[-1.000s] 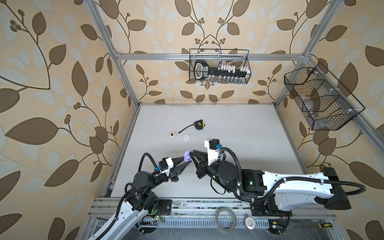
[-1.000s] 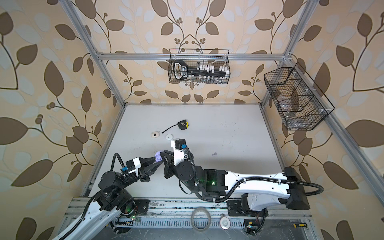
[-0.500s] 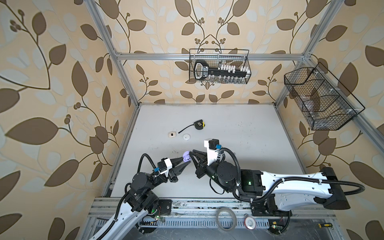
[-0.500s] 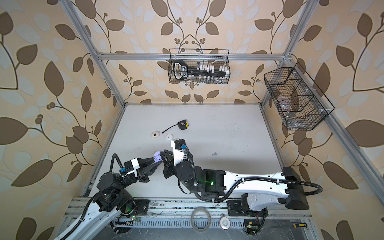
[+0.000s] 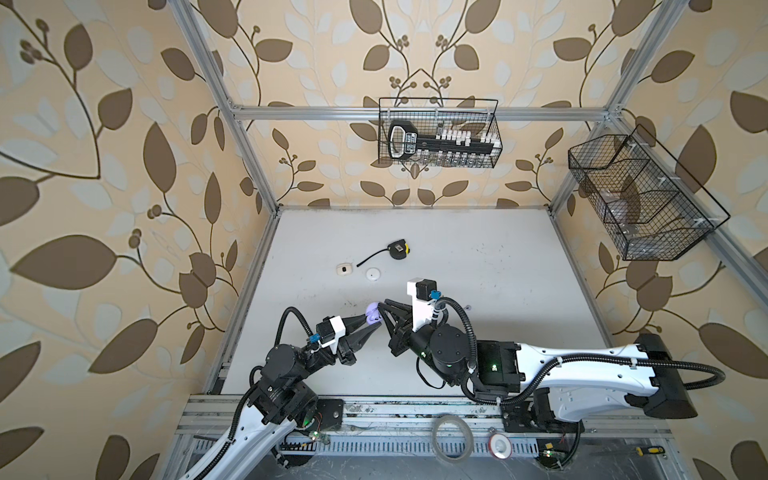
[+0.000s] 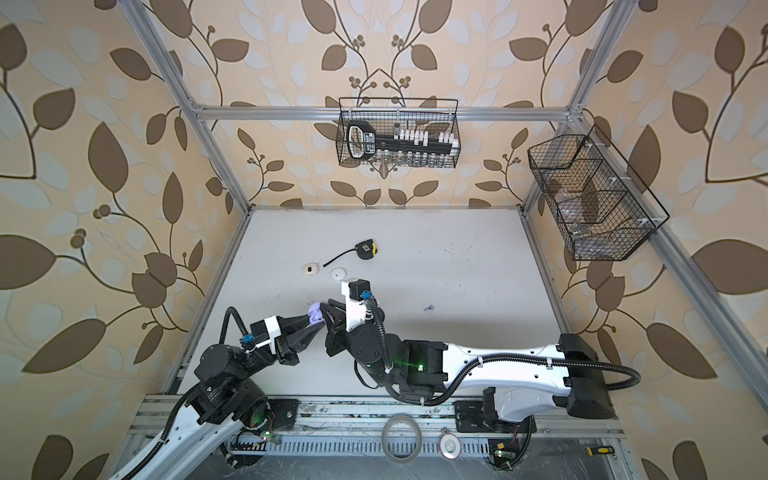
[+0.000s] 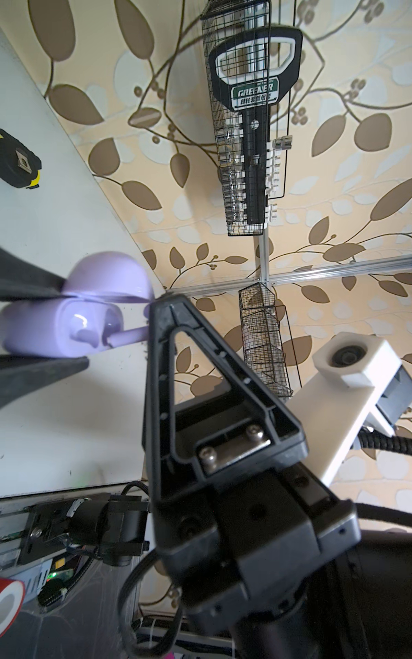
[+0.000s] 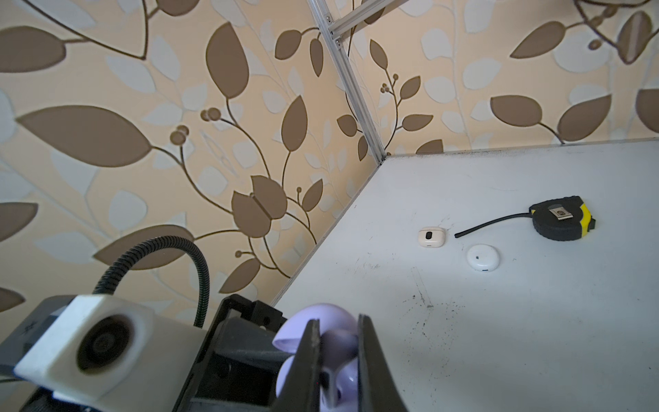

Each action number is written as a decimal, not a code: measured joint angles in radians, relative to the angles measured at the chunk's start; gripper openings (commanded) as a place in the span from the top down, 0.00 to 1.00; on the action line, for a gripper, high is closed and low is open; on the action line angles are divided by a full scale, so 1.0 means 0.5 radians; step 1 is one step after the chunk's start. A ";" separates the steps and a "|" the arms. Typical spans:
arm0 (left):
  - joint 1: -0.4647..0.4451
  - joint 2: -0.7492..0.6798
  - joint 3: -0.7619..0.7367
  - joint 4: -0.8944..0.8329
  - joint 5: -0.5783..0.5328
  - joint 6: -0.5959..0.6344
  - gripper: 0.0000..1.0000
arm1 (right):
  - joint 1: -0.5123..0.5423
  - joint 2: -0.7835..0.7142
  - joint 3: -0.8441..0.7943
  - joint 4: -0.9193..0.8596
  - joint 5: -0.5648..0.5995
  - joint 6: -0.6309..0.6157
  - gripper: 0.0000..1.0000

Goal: Insert the wireless bluetooth earbuds into the charging case
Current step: 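Lower the earbud into the open case slot and open the right gripper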

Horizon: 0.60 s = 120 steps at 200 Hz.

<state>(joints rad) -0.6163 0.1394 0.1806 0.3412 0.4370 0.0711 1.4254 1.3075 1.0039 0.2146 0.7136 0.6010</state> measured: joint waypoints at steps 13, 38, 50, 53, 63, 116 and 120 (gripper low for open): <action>0.000 0.000 -0.002 -0.004 0.000 -0.001 1.00 | 0.003 0.002 -0.005 0.003 0.005 -0.002 0.97; 0.001 0.000 -0.002 -0.005 -0.002 -0.005 1.00 | 0.012 0.021 -0.006 0.033 0.031 -0.011 0.98; 0.001 -0.001 -0.002 -0.012 -0.005 -0.007 1.00 | 0.015 0.031 -0.006 0.044 0.044 -0.021 0.98; 0.001 -0.001 -0.002 -0.016 -0.006 -0.008 1.00 | 0.016 0.034 -0.007 0.047 0.049 -0.023 0.99; 0.001 -0.002 -0.002 -0.024 -0.006 -0.008 1.00 | 0.021 0.037 -0.013 0.054 0.062 -0.034 0.99; 0.000 -0.033 -0.002 -0.065 0.002 -0.024 1.00 | 0.053 0.044 -0.082 0.150 0.100 -0.100 0.99; 0.000 -0.034 -0.002 -0.067 0.002 -0.026 1.00 | 0.053 0.046 -0.085 0.156 0.099 -0.106 0.99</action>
<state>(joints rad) -0.6163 0.1223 0.1795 0.3077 0.4377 0.0582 1.4521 1.3304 0.9611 0.2924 0.7631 0.5480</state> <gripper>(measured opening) 0.209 0.135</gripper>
